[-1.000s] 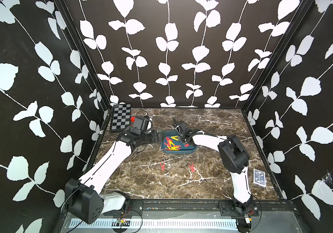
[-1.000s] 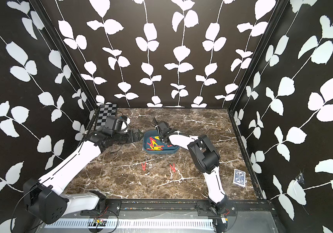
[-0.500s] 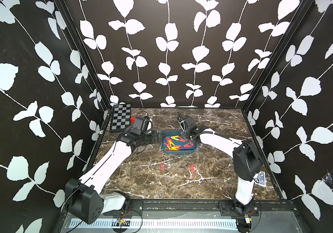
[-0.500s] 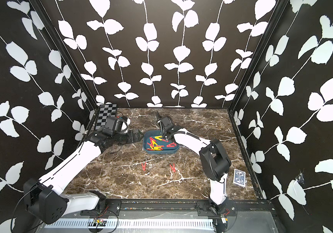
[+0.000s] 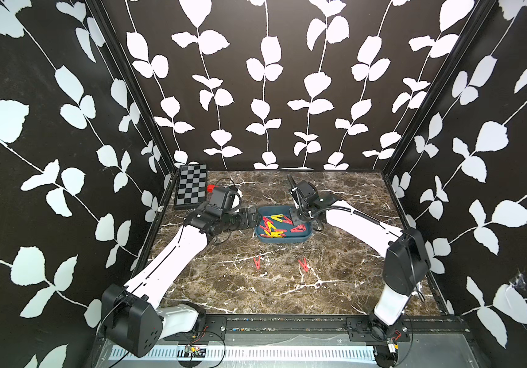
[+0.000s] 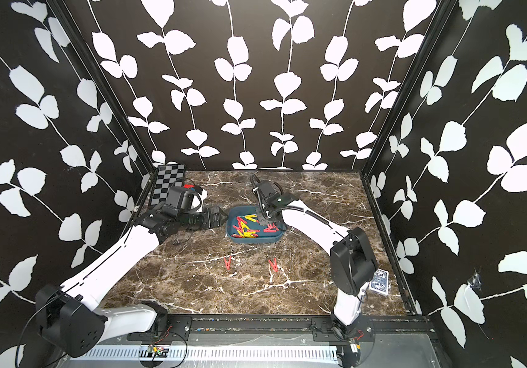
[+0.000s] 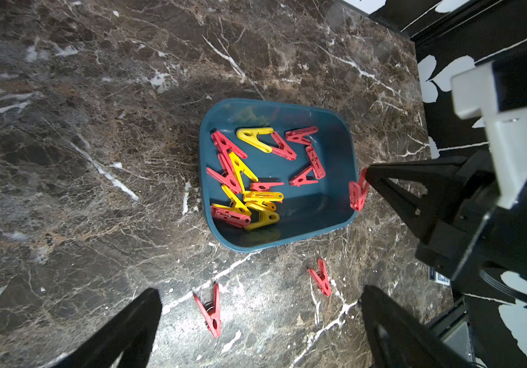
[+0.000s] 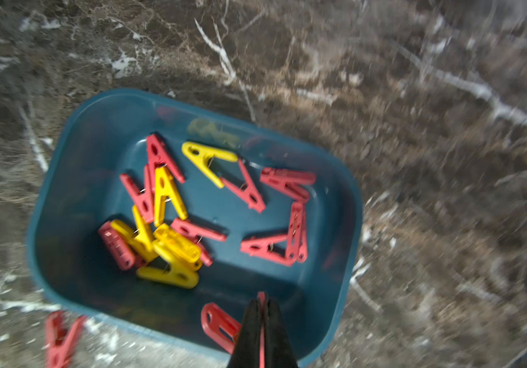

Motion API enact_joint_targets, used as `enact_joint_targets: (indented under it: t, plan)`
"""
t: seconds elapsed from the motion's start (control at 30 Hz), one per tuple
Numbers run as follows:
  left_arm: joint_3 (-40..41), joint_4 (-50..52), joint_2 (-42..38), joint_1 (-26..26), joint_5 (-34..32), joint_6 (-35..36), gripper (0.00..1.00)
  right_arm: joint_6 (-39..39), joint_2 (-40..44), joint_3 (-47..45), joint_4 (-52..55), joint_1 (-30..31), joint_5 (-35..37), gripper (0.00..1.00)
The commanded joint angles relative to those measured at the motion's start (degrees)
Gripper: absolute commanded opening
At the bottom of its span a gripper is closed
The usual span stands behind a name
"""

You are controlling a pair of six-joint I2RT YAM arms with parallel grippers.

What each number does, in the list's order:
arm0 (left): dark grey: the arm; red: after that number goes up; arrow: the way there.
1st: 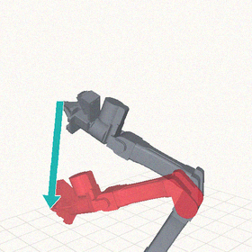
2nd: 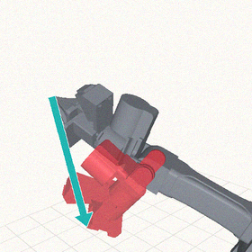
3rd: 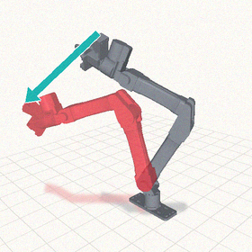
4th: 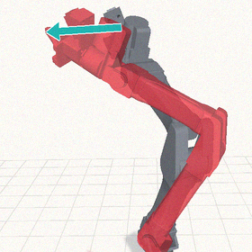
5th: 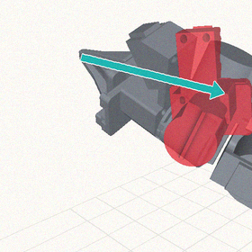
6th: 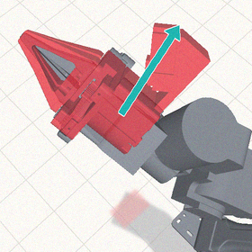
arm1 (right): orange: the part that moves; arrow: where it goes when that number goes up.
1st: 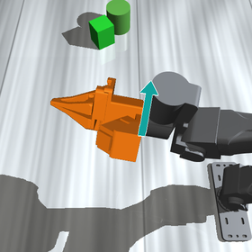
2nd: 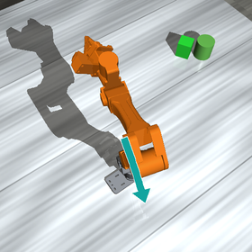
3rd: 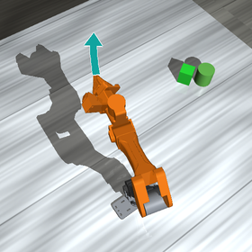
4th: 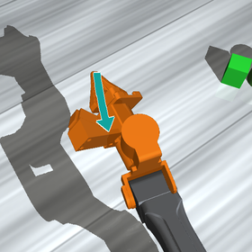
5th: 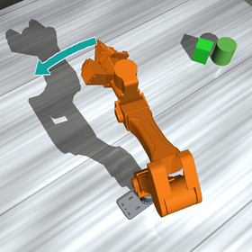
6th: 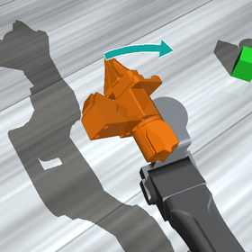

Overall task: Take the clothespins out of the storage box
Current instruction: Place the clothespin at the center of the board.

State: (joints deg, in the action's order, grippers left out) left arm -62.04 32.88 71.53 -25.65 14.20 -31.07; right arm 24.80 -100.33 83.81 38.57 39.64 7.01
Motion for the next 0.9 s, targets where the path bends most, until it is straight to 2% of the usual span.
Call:
enact_joint_targets:
  t: [0.0, 0.2, 0.47, 0.87]
  plan:
    - [0.95, 0.16, -1.61, 0.42, 2.17, 2.70, 0.99, 10.61, 3.41, -3.91, 0.83, 0.36, -4.20, 0.00]
    - [0.08, 2.37, -1.27, 1.11, 4.81, 5.55, 0.99, 17.24, 5.37, -6.77, 2.25, 1.59, -4.29, 0.00]
    - [0.33, 4.49, -2.24, 2.53, 5.64, 8.12, 0.99, 24.16, 2.82, -10.81, 4.01, 5.90, -5.30, 0.00]
    - [1.81, 3.08, -3.38, 3.24, 5.05, 5.96, 0.99, 25.85, -1.46, -13.43, 3.19, 8.09, -8.56, 0.00]
